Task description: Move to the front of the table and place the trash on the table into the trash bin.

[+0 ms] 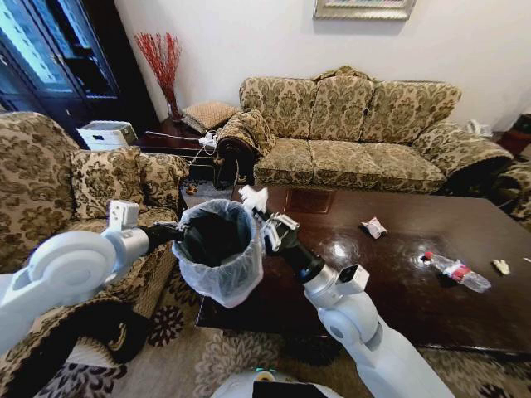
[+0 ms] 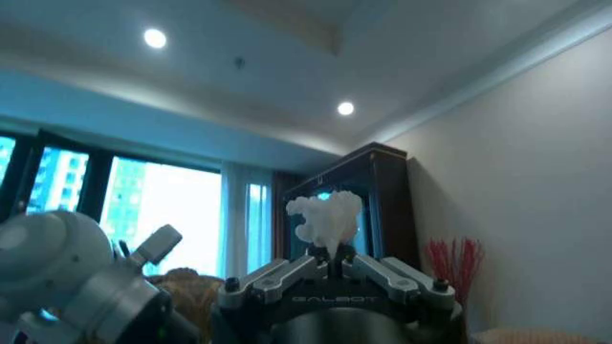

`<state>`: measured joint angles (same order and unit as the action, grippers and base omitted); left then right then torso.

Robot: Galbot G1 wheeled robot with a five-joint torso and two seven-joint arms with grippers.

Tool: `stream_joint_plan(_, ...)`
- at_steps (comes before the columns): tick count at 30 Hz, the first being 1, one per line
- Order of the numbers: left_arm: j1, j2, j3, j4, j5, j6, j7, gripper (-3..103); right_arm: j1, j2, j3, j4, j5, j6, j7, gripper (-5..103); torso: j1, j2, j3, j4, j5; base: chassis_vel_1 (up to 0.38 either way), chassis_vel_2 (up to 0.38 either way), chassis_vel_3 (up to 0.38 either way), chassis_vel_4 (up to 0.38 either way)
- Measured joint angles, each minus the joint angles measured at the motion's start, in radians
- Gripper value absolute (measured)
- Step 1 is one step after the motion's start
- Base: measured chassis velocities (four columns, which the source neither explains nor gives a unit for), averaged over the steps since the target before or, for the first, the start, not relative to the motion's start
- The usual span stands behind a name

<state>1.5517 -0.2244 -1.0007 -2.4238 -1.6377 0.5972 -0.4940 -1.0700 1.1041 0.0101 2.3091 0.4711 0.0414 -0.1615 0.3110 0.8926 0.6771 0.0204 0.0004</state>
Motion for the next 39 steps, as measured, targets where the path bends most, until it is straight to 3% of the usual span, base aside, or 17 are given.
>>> stream_joint_plan(4,0.001,-0.006,-0.002,-0.020,0.005,0.000,0.000,1,0.001,0.000,0.003,-0.002,-0.011,-0.006,-0.003,5,0.000,0.000,0.000,0.0000,-0.0002,0.000,0.000,0.000,0.000)
stream_joint_plan(7,0.001,-0.009,-0.007,-0.039,0.004,-0.001,-0.007,1,0.006,-0.004,0.006,-0.009,-0.023,-0.026,-0.001,21,0.000,0.000,0.000,0.0000,-0.0004,0.000,0.000,0.000,0.000)
stream_joint_plan(9,0.001,-0.010,-0.009,-0.052,0.000,-0.001,-0.008,1,0.008,-0.003,0.005,-0.012,-0.023,-0.032,0.000,21,0.000,0.000,0.000,0.0001,-0.0004,0.000,0.000,0.000,0.000)
stream_joint_plan(12,-0.002,-0.010,-0.012,-0.077,-0.006,-0.003,-0.008,1,0.007,0.002,-0.006,-0.012,-0.025,-0.046,-0.005,38,0.000,0.000,0.000,0.0000,-0.0003,0.000,0.000,0.000,0.000)
stream_joint_plan(14,-0.003,-0.009,-0.012,-0.078,-0.006,-0.004,-0.008,1,0.005,0.002,-0.009,-0.010,-0.024,-0.047,-0.006,38,0.000,0.000,0.000,0.0000,-0.0003,0.000,0.000,0.000,0.000)
stream_joint_plan(16,-0.003,-0.008,-0.012,-0.079,-0.006,-0.008,-0.005,1,0.003,0.003,-0.017,-0.007,-0.013,-0.049,-0.014,54,0.000,0.000,0.000,0.0000,-0.0003,0.000,0.000,0.000,0.000)
stream_joint_plan(18,-0.003,-0.009,-0.011,-0.079,-0.006,-0.009,-0.005,1,0.003,0.004,-0.018,-0.008,-0.013,-0.049,-0.017,54,0.000,0.000,0.000,0.0000,-0.0004,0.000,0.000,0.000,0.000)
stream_joint_plan(24,0.001,-0.023,-0.010,-0.079,-0.008,-0.010,-0.003,1,-0.010,0.017,-0.035,-0.023,-0.019,-0.046,-0.025,82,0.000,0.000,0.000,0.0000,-0.0003,0.000,0.000,0.000,0.000)
stream_joint_plan(26,0.001,-0.023,-0.010,-0.079,-0.008,-0.010,-0.003,1,-0.011,0.019,-0.036,-0.022,-0.017,-0.046,-0.021,82,0.000,0.000,0.000,0.0000,-0.0003,0.000,0.000,0.000,0.000)
stream_joint_plan(28,0.001,-0.021,-0.010,-0.078,-0.008,-0.009,-0.004,1,-0.022,0.032,-0.028,-0.012,-0.002,-0.046,0.035,96,0.000,0.000,0.000,0.0001,-0.0003,0.000,0.000,0.000,0.000)
stream_joint_plan(30,-0.001,-0.025,-0.010,-0.069,-0.005,-0.010,-0.008,1,-0.045,0.037,0.010,0.010,0.026,-0.040,0.150,99,0.000,0.000,0.000,0.0000,-0.0004,0.000,0.000,0.000,0.000)
stream_joint_plan(31,-0.001,-0.025,-0.010,-0.069,-0.005,-0.010,-0.008,1,-0.045,0.037,0.010,0.010,0.026,-0.040,0.150,99,0.000,0.000,0.000,0.0000,-0.0004,0.000,0.000,0.000,0.000)
stream_joint_plan(35,-0.005,-0.053,-0.017,-0.066,0.000,-0.013,-0.014,1,-0.083,0.028,0.113,-0.014,0.062,-0.067,0.345,100,0.000,0.000,0.000,0.0000,-0.0006,0.000,0.000,0.000,0.000)
stream_joint_plan(39,-0.003,-0.079,-0.020,-0.071,0.004,-0.014,-0.024,1,-0.089,0.029,0.226,-0.173,0.083,-0.068,0.430,100,0.000,0.000,0.000,0.0000,-0.0002,0.000,0.000,0.000,0.000)
